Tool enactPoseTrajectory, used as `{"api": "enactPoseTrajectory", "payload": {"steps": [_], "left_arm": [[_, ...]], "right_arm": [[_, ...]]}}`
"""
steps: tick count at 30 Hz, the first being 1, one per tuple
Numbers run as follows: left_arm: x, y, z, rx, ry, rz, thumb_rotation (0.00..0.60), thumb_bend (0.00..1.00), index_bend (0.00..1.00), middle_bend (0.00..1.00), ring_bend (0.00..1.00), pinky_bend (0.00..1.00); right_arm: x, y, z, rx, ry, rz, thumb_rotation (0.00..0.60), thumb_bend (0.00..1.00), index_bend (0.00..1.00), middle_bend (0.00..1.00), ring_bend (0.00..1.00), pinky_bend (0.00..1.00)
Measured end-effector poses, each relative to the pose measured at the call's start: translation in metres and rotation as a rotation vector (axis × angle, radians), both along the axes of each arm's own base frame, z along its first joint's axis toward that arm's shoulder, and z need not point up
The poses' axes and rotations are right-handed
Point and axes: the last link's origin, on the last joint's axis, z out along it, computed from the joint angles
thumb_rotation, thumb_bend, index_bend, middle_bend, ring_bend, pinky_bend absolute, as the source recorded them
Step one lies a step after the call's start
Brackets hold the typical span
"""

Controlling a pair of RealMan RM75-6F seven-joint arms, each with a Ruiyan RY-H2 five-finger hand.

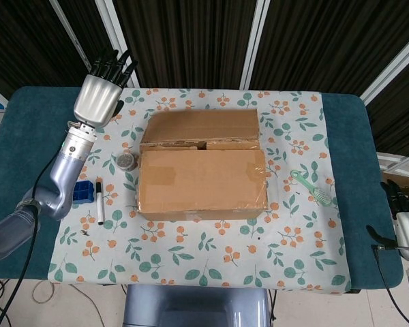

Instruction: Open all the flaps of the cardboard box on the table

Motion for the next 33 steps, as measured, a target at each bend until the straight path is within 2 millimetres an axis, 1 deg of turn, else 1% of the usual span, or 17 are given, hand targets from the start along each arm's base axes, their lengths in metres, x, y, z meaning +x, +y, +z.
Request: {"api": "enactPoseTrajectory", "payload": {"steps": [4,8,11,14,17,18,20,21,24,25,27,29,30,33], "left_arm": [[-0.005,0.001,0.000,-0.014,-0.031,0.025,0.600,0.22,0.08,0.01,0.00,0.00],[-0.013,-0.009,0.001,-0.044,-0.099,0.018,0.600,0.22,0.08,0.01,0.00,0.00],[-0.020,-0.023,0.005,-0.078,-0.165,0.008,0.600,0.22,0.08,0.01,0.00,0.00],[-0.034,-0.043,0.012,-0.112,-0.234,0.005,0.600,0.22,0.09,0.01,0.00,0.00],[-0.056,-0.072,0.022,-0.139,-0.293,0.019,0.600,0.22,0.09,0.01,0.00,0.00],[-0.067,-0.085,0.024,-0.142,-0.314,0.025,0.600,0.22,0.09,0.01,0.00,0.00],[-0.087,-0.104,0.028,-0.135,-0.334,0.042,0.600,0.22,0.09,0.01,0.00,0.00],[-0.102,-0.116,0.030,-0.127,-0.342,0.060,0.600,0.22,0.09,0.01,0.00,0.00],[-0.137,-0.146,0.031,-0.137,-0.355,0.118,0.600,0.22,0.09,0.01,0.00,0.00],[-0.146,-0.155,0.031,-0.143,-0.359,0.135,0.600,0.22,0.09,0.01,0.00,0.00],[-0.163,-0.172,0.034,-0.139,-0.387,0.164,0.600,0.22,0.09,0.01,0.00,0.00],[-0.176,-0.185,0.038,-0.127,-0.420,0.192,0.600,0.22,0.09,0.01,0.00,0.00],[-0.185,-0.193,0.041,-0.122,-0.439,0.218,0.600,0.22,0.10,0.01,0.00,0.00],[-0.201,-0.211,0.048,-0.112,-0.456,0.288,0.600,0.22,0.10,0.01,0.00,0.00]], "right_arm": [[0.001,0.000,0.000,0.000,-0.008,0.005,0.600,0.28,0.00,0.06,0.20,0.24],[0.000,0.000,0.000,0.008,-0.020,0.004,0.600,0.28,0.00,0.06,0.20,0.24],[-0.002,-0.001,0.000,0.019,-0.052,-0.005,0.600,0.28,0.00,0.09,0.21,0.24],[-0.004,-0.005,0.001,0.034,-0.104,-0.015,0.600,0.29,0.00,0.10,0.21,0.24],[-0.008,-0.014,0.003,0.067,-0.158,-0.025,0.600,0.30,0.00,0.12,0.23,0.24],[-0.010,-0.020,0.004,0.084,-0.176,-0.028,0.600,0.30,0.00,0.12,0.23,0.24],[-0.012,-0.031,0.007,0.112,-0.194,-0.032,0.600,0.31,0.00,0.14,0.24,0.24],[-0.013,-0.040,0.010,0.132,-0.200,-0.032,0.600,0.32,0.00,0.15,0.24,0.24],[-0.012,-0.064,0.017,0.170,-0.229,-0.031,0.600,0.41,0.00,0.17,0.26,0.24],[-0.011,-0.071,0.019,0.179,-0.244,-0.029,0.600,0.44,0.00,0.17,0.27,0.24],[-0.006,-0.088,0.023,0.198,-0.283,-0.023,0.600,0.50,0.00,0.17,0.27,0.24],[-0.002,-0.104,0.026,0.215,-0.317,-0.018,0.600,0.54,0.01,0.18,0.27,0.25],[0.003,-0.116,0.028,0.228,-0.337,-0.013,0.600,0.57,0.01,0.18,0.27,0.25],[0.020,-0.146,0.031,0.261,-0.373,0.011,0.600,0.67,0.02,0.18,0.27,0.25]]}}
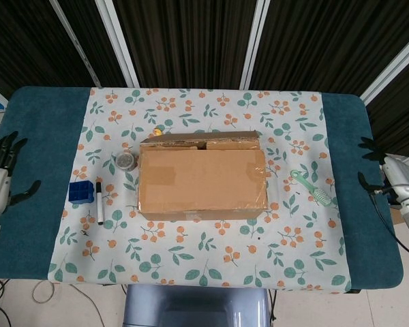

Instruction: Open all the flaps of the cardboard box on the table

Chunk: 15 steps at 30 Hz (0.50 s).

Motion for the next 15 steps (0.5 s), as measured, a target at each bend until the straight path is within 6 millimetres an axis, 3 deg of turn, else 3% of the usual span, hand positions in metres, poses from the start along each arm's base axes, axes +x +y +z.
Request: {"api": "enactPoseTrajectory", "payload": {"steps": [5,10,15], "left_arm": [[-0.015,-0.015,0.004,-0.046,0.007,0.120,0.600,0.22,0.10,0.00,0.00,0.00],[-0.027,-0.022,0.005,-0.089,-0.010,0.203,0.600,0.22,0.10,0.01,0.00,0.00],[-0.026,-0.023,0.004,-0.102,-0.025,0.188,0.600,0.22,0.10,0.01,0.00,0.00]], "right_arm": [[0.034,-0.035,0.000,0.036,-0.018,0.070,0.600,0.98,0.06,0.21,0.29,0.27],[0.071,-0.057,-0.007,0.093,-0.022,0.124,0.600,1.00,0.11,0.28,0.36,0.33],[0.112,-0.070,-0.024,0.174,-0.070,0.147,0.600,1.00,0.26,0.34,0.41,0.35]]}}
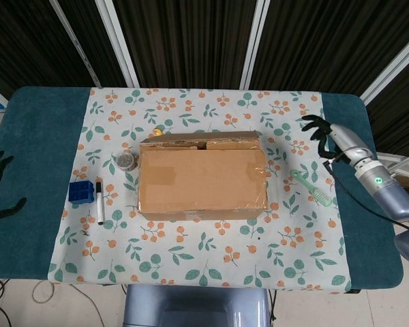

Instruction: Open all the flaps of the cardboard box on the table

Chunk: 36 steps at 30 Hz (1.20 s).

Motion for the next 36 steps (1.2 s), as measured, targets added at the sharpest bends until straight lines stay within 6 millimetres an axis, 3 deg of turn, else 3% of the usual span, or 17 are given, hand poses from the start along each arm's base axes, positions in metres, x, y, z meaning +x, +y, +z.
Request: {"api": "enactPoseTrajectory", "payload": {"steps": [6,18,36], "left_arm": [[0.001,0.000,0.003,0.039,-0.003,-0.025,0.600,0.22,0.10,0.01,0.00,0.00],[0.001,-0.005,0.010,0.114,-0.041,-0.058,0.600,0.22,0.10,0.01,0.00,0.00],[0.004,-0.011,0.015,0.124,-0.052,-0.064,0.600,0.22,0.10,0.01,0.00,0.00]], "right_arm": [[0.028,-0.004,-0.016,0.039,0.057,0.038,0.600,1.00,0.31,0.36,0.43,0.39],[0.085,-0.006,-0.053,0.077,0.146,0.114,0.600,1.00,0.31,0.34,0.42,0.38],[0.129,-0.008,-0.088,0.061,0.241,0.149,0.600,1.00,0.27,0.33,0.42,0.36]]}}
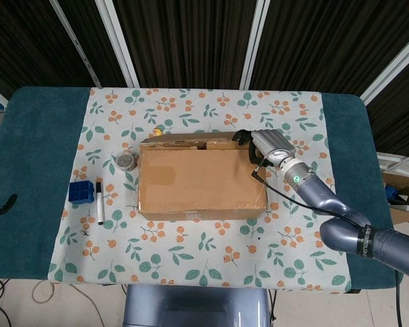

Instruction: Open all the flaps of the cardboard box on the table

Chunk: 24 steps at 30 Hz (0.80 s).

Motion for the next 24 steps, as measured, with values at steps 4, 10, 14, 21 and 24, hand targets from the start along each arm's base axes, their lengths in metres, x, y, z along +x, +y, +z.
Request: {"api": "enactPoseTrajectory", "payload": {"steps": [4,10,14,21,24], "left_arm": [[0.001,0.000,0.000,-0.002,-0.004,-0.003,0.600,0.22,0.09,0.01,0.00,0.00],[0.001,-0.001,0.000,0.002,-0.007,-0.011,0.600,0.22,0.09,0.01,0.00,0.00],[0.001,-0.001,0.001,0.008,-0.012,-0.009,0.600,0.22,0.09,0.01,0.00,0.00],[0.000,-0.001,0.002,0.014,-0.016,-0.009,0.600,0.22,0.09,0.01,0.00,0.00],[0.000,-0.001,0.002,0.016,-0.018,-0.007,0.600,0.22,0.09,0.01,0.00,0.00]], "right_arm": [[0.005,0.003,-0.002,-0.001,0.019,0.012,0.600,1.00,0.26,0.33,0.42,0.36],[0.009,0.007,-0.005,0.009,0.038,0.013,0.600,1.00,0.26,0.33,0.45,0.36],[0.010,0.008,-0.007,0.013,0.038,0.010,0.600,1.00,0.25,0.33,0.48,0.36],[0.017,0.008,-0.005,0.012,0.028,0.008,0.600,1.00,0.24,0.33,0.56,0.36],[0.020,0.009,-0.004,0.021,0.030,0.007,0.600,1.00,0.24,0.33,0.57,0.36]]}}
